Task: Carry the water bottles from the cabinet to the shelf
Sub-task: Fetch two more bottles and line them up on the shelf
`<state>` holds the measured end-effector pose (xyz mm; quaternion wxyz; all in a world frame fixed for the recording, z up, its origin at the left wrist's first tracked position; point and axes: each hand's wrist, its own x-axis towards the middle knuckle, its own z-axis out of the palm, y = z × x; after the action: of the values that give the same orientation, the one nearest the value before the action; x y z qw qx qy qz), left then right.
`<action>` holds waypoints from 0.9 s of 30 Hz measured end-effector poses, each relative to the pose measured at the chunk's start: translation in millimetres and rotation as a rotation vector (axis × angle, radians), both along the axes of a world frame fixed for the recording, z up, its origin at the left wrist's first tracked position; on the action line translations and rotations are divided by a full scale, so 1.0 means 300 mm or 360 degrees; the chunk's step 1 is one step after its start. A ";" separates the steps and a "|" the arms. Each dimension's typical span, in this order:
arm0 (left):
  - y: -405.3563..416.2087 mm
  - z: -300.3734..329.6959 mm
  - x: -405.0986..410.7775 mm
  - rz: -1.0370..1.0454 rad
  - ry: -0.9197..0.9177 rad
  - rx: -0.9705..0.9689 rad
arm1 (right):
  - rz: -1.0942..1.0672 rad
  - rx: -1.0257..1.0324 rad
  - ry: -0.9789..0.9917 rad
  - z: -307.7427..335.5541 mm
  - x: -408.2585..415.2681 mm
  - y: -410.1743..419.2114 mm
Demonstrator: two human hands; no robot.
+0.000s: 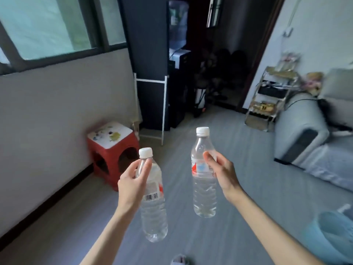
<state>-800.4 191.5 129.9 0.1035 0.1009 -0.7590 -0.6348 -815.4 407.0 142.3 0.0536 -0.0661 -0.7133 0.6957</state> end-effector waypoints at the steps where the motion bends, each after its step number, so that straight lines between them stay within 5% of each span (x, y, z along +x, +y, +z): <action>1: 0.051 -0.002 -0.089 -0.0045 0.0009 0.0010 | -0.0046 0.0012 0.0003 0.001 -0.063 0.060; 18: 1.000 0.050 -1.207 -0.0790 0.0095 -0.0161 | -0.0830 -0.0021 -0.0061 0.000 -0.832 0.969; 27: 1.595 0.064 -1.733 -0.0831 0.0157 -0.0245 | -0.0813 0.0066 -0.0047 0.023 -1.308 1.537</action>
<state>-1320.3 670.0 149.0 -0.0193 -0.1373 -0.7993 -0.5847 -1207.7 868.0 149.2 0.2185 -0.2531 -0.6884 0.6436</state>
